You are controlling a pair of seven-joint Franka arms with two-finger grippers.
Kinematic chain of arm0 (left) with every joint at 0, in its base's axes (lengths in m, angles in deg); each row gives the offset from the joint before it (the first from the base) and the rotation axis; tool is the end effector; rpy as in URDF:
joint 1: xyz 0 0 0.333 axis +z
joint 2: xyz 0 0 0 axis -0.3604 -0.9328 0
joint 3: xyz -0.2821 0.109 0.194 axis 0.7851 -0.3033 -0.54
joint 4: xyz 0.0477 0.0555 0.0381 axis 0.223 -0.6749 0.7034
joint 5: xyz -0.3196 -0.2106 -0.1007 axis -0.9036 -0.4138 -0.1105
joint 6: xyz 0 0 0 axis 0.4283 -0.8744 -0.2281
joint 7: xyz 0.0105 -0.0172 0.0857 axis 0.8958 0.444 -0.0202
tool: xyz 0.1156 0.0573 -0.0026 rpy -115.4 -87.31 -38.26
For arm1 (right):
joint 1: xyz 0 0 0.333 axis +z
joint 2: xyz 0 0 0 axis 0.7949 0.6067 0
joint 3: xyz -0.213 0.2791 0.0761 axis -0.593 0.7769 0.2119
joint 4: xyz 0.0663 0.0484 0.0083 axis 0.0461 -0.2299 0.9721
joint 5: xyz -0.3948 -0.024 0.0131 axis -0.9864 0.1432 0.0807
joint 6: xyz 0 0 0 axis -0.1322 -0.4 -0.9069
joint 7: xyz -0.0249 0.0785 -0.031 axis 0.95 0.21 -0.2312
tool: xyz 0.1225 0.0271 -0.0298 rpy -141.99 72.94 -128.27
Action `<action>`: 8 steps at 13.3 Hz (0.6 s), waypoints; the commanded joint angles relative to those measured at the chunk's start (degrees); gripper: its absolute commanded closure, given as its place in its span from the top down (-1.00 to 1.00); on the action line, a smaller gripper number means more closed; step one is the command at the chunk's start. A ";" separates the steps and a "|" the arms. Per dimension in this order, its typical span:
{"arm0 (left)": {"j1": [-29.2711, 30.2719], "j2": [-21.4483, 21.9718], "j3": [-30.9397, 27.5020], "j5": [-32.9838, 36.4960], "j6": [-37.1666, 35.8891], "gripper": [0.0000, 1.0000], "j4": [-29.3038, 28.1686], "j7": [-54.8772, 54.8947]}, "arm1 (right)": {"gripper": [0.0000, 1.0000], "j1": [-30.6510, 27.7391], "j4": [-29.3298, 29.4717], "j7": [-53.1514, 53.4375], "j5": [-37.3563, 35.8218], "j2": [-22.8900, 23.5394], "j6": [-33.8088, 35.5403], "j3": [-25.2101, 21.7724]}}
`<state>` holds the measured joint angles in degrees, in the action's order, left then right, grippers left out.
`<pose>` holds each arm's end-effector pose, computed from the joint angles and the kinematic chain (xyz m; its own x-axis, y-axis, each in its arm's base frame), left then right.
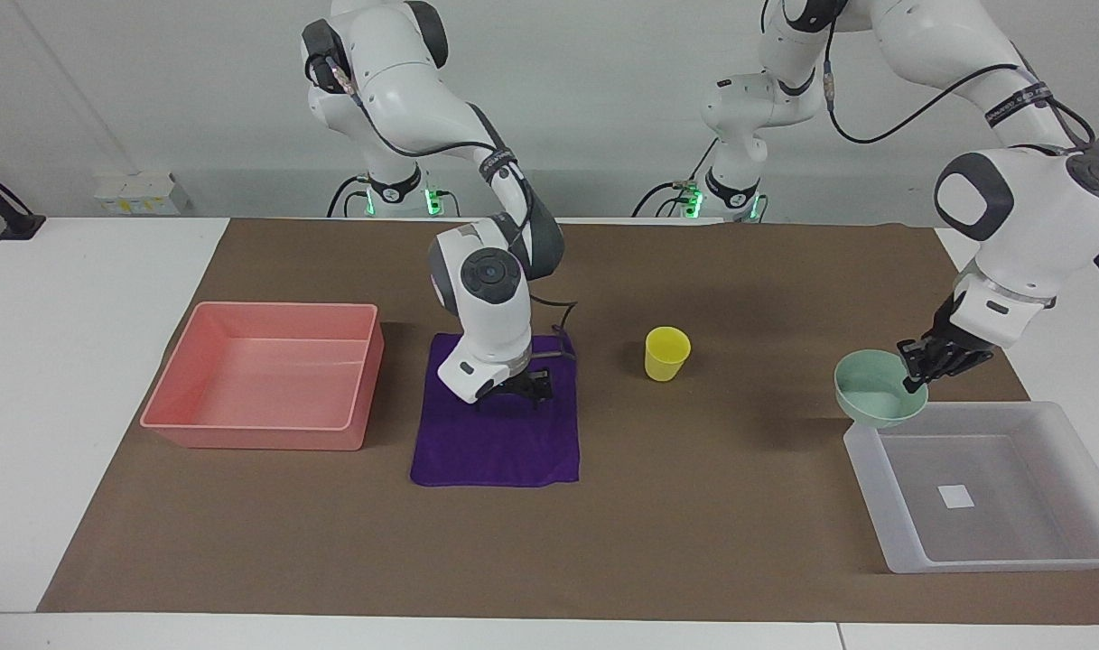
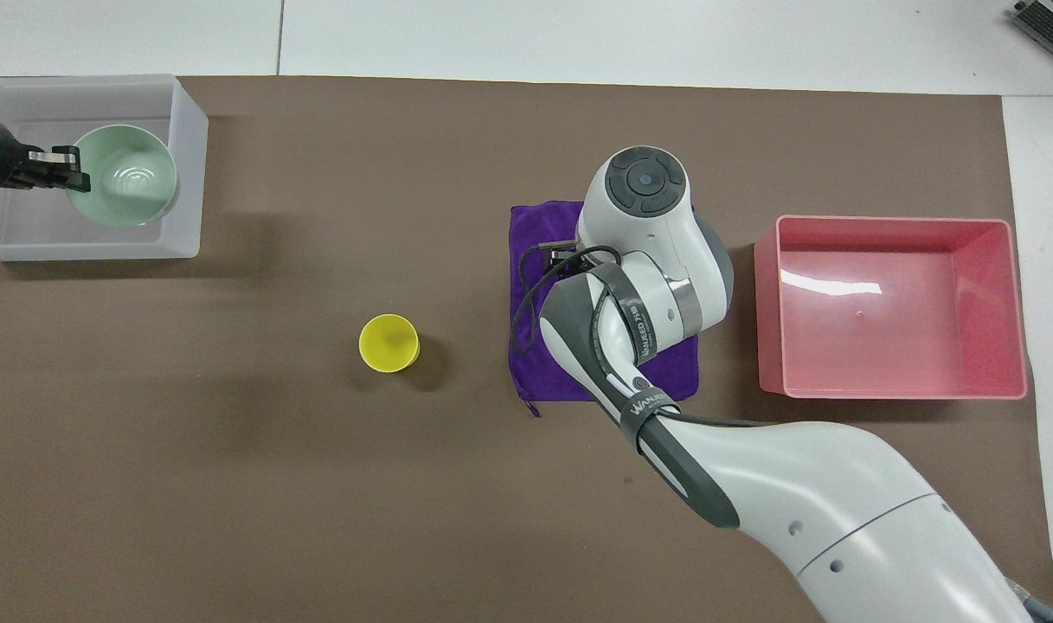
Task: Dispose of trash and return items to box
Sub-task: 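Place the green bowl in the clear box while the right gripper grasps the cloth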
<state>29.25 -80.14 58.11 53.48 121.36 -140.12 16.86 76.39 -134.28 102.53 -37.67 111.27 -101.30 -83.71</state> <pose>0.7137 0.0799 0.5015 0.9851 0.0466 0.1653 0.0346 -0.9966 0.0742 0.6617 0.2951 0.3151 0.9998 0.0215 0.0048 0.0215 -0.9998 0.0001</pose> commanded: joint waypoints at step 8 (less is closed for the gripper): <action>5.84 -19.54 -0.11 -0.08 -0.99 -1.00 23.47 0.66 | 1.00 0.25 -5.85 1.47 -0.75 -2.03 -4.26 -0.13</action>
<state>34.07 -96.98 57.99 53.49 120.58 -120.71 16.96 76.41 -137.61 102.56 -37.67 111.10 -104.30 -83.75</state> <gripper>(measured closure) 0.965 0.000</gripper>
